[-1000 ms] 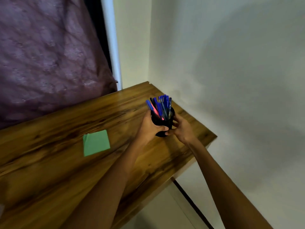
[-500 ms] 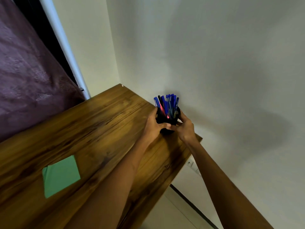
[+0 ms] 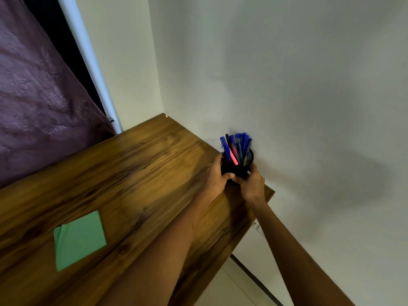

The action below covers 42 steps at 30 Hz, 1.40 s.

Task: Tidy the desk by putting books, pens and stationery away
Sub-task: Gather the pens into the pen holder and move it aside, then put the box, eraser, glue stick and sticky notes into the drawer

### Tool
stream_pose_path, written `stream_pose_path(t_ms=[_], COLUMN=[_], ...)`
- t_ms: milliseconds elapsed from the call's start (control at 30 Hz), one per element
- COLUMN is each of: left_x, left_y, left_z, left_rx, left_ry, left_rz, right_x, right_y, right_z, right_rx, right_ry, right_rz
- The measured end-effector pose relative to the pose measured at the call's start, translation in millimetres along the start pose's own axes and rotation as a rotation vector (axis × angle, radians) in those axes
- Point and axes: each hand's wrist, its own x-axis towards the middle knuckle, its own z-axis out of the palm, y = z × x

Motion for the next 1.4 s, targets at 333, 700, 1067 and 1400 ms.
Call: stream_pose_path(t_ms=[333, 700, 1067, 1400], left_x=[-5, -43, -199, -396], left_y=[4, 2, -16, -45], left_z=[-2, -75, -213, -307], left_rx=[0.090, 0.035, 0.224, 0.270], left_ry=[0.029, 0.238, 0.741, 1.148], left_rz=[0.007, -0.063, -0.108, -0.245], right_x=[-7, -39, -162, -346], right_y=[-4, -49, -133, -186], right_z=[8, 45, 147, 219], right_rx=[-0.053, -0.069, -0.060, -0.020], right_ry=[0.149, 0.199, -0.290, -0.722], right_rz=[0.168, 0.230, -0.149, -0.435])
